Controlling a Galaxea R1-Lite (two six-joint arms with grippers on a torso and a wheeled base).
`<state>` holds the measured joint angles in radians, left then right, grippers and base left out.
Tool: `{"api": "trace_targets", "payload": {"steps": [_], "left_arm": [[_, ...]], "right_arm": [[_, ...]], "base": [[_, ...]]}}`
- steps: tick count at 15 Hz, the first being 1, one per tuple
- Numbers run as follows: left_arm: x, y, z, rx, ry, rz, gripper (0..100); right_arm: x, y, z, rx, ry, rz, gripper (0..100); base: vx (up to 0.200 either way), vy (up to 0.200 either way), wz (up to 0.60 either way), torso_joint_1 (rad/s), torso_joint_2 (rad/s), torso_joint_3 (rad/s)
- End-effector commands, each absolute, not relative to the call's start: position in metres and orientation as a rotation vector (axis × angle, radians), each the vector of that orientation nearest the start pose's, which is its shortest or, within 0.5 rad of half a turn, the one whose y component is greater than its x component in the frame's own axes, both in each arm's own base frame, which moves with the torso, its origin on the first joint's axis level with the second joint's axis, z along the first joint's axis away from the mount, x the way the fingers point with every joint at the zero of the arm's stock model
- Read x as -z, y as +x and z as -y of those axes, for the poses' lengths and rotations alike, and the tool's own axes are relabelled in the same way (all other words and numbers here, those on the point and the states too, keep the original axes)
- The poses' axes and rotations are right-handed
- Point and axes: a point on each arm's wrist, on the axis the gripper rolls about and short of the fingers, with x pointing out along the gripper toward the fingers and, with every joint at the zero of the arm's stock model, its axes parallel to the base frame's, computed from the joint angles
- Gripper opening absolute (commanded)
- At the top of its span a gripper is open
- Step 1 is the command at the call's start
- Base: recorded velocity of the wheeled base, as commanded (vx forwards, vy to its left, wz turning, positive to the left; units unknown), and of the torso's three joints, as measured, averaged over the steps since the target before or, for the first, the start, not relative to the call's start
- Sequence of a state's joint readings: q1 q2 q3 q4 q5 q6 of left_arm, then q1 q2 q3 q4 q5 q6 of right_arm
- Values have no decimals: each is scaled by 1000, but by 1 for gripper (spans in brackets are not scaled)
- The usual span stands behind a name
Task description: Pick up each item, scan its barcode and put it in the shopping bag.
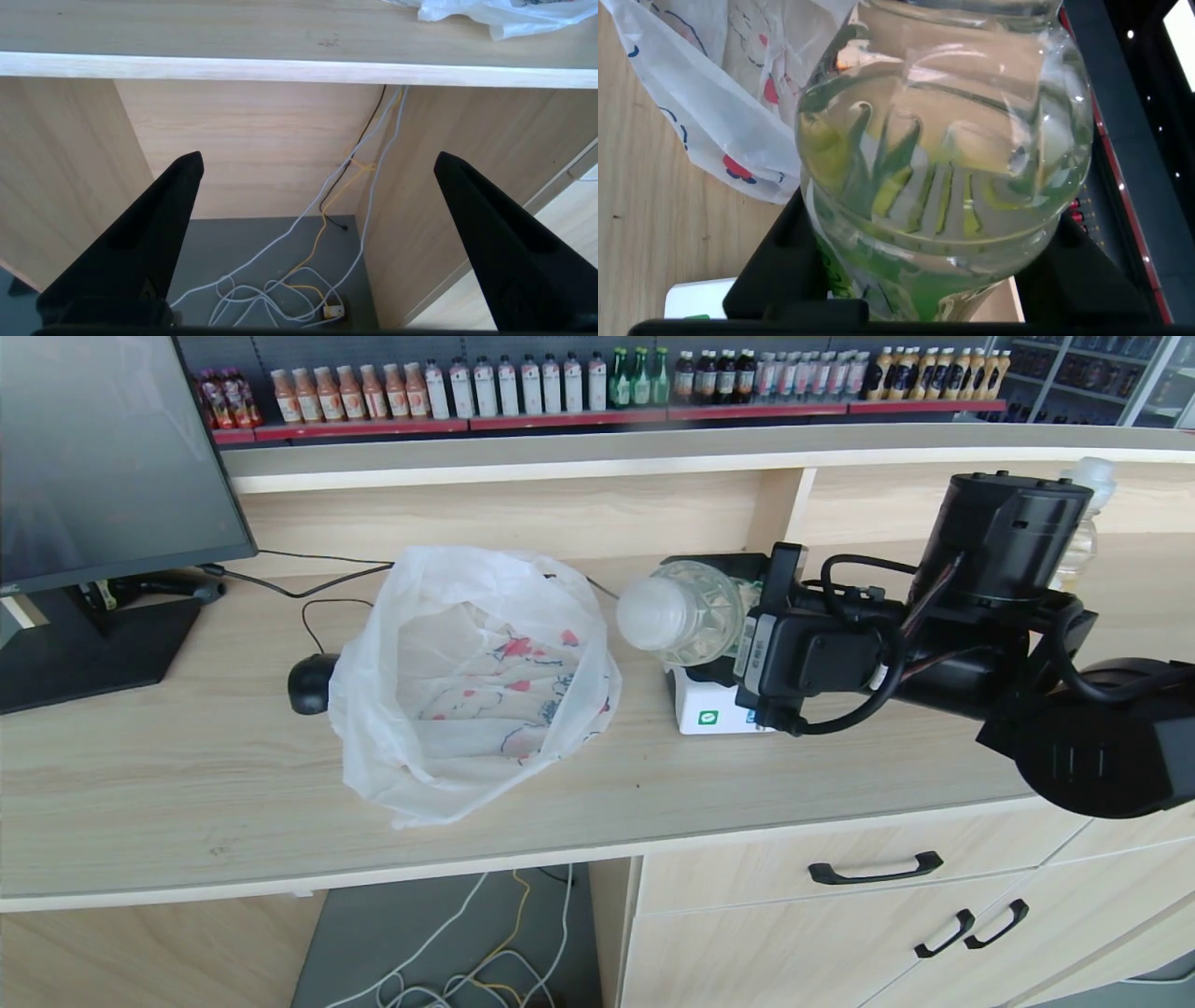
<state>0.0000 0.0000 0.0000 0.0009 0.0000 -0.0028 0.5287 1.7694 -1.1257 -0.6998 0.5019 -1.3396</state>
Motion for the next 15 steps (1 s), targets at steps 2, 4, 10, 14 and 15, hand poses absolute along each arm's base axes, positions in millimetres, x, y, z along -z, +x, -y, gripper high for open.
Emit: {"api": "trace_targets", "payload": {"steps": [2, 4, 10, 14, 15], "left_arm": [[-75, -23, 0, 0, -3, -2, 100], [-75, -23, 0, 0, -3, 0, 100], [-75, -23, 0, 0, -3, 0, 100], [-75, -23, 0, 0, -3, -2, 100], [-75, -23, 0, 0, -3, 0, 100]], "right_arm": [[-257, 291, -182, -824, -1211, 743, 0], [-256, 291, -181, -824, -1212, 739, 0], [-258, 290, -181, -822, -1210, 745, 0], [-260, 290, -181, -820, -1199, 743, 0], [-263, 288, -180, -814, -1193, 750, 0]], "base": [[0, 0, 0, 0, 0, 0], [0, 0, 0, 0, 0, 0], [0, 0, 0, 0, 0, 0], [0, 0, 0, 0, 0, 0], [0, 0, 0, 0, 0, 0]]}}
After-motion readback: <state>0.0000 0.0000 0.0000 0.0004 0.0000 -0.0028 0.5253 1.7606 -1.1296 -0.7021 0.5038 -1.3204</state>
